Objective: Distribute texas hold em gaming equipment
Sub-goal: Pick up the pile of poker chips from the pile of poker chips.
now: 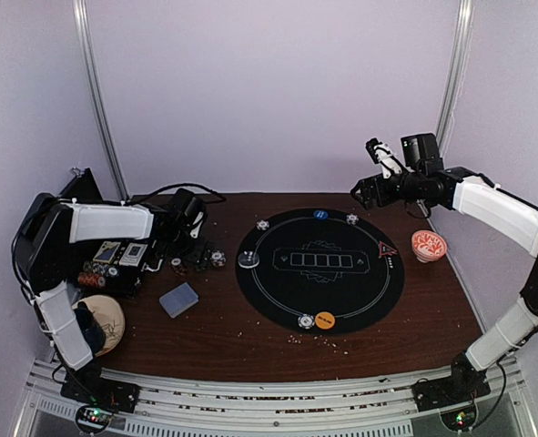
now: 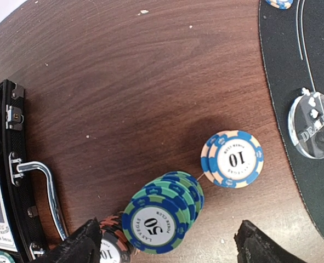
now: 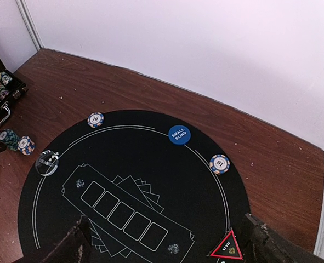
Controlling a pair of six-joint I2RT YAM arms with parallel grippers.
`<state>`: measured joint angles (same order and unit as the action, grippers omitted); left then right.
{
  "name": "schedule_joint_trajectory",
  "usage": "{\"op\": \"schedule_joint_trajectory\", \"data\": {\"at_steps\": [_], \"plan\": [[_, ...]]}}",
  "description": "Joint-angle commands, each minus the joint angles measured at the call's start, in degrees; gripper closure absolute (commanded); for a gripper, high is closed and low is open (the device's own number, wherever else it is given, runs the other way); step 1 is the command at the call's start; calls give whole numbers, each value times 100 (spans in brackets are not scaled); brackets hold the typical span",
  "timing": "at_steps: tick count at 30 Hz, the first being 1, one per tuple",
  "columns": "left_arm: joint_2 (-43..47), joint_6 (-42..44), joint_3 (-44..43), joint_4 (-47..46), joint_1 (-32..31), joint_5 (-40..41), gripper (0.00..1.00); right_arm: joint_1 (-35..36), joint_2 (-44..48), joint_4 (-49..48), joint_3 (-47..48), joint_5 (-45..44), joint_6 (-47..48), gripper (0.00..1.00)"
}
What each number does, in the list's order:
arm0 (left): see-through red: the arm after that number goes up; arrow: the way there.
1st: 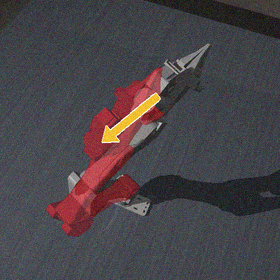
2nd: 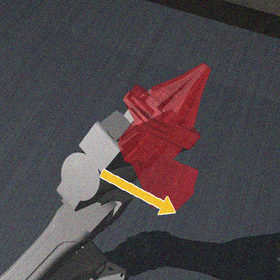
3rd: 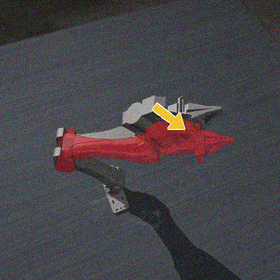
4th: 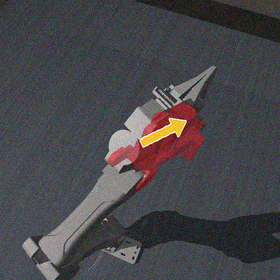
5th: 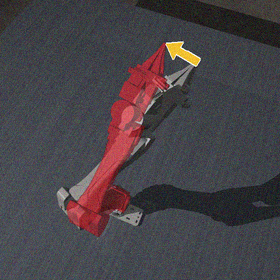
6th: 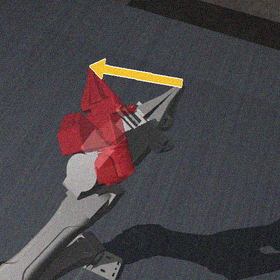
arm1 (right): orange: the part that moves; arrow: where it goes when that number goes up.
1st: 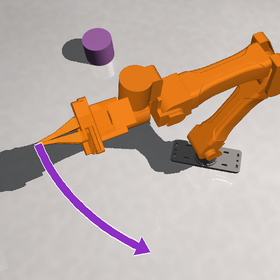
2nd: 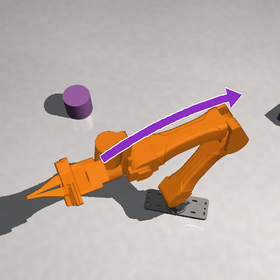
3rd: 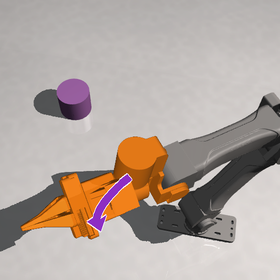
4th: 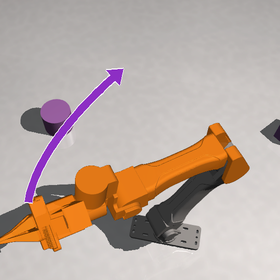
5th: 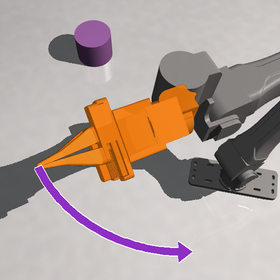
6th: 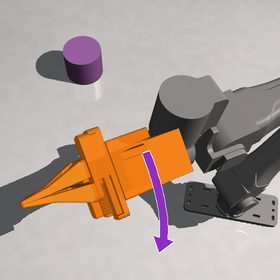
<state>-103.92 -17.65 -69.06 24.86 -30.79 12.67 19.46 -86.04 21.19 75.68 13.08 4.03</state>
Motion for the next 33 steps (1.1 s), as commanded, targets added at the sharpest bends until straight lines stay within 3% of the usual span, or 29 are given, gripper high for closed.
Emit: {"op": "schedule_joint_trajectory", "data": {"at_steps": [1,33], "plan": [[-115,104,-152,-215,132,-265,14,-31,160,-30,-62,28,-87,5],[-331,114,-231,-235,318,-546,32,-25,184,-55,-88,41,-87,5]]}}
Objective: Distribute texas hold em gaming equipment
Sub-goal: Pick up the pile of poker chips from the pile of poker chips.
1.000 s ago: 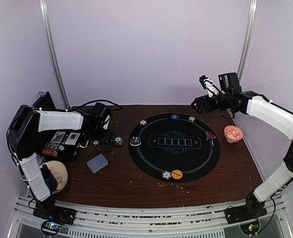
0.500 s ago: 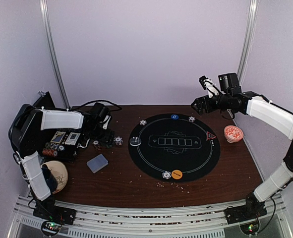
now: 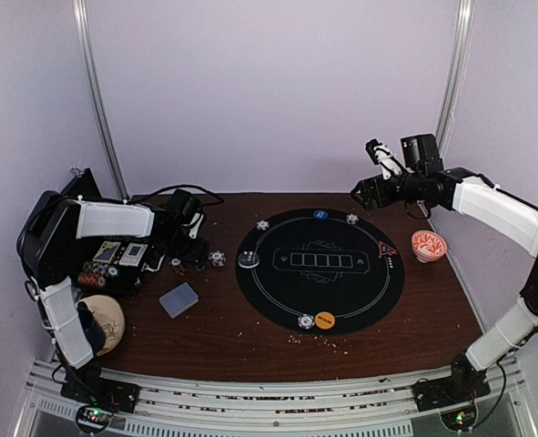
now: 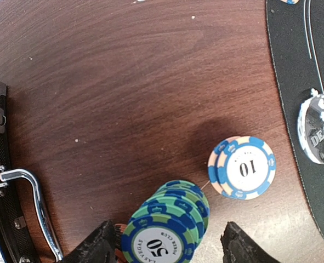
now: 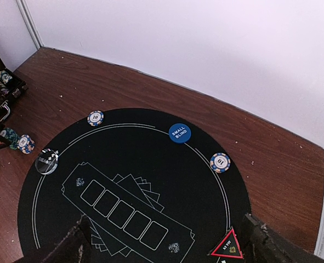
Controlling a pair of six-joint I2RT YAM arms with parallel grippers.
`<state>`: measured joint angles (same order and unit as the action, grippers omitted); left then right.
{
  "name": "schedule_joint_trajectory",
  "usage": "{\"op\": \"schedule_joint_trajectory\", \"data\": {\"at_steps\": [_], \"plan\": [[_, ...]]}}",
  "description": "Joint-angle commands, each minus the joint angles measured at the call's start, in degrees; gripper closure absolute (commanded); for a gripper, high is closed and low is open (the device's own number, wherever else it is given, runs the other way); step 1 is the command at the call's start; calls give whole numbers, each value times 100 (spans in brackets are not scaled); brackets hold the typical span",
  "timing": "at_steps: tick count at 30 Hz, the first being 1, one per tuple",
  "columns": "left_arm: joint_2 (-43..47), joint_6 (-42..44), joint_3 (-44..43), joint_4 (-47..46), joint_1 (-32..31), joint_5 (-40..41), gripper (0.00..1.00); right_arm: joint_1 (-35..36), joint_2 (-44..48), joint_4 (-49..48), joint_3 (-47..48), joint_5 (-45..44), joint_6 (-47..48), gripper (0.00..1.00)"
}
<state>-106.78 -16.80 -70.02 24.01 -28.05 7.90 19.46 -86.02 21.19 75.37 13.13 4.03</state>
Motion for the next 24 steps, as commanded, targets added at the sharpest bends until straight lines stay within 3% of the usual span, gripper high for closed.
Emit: {"op": "schedule_joint_trajectory", "data": {"at_steps": [1,24], "plan": [[-44,23,-128,-149,44,-72,33,-30,182,-55,-58,37,-87,5],[-53,1,-145,-129,45,-30,50,-29,173,-50,-59,67,-86,6]]}}
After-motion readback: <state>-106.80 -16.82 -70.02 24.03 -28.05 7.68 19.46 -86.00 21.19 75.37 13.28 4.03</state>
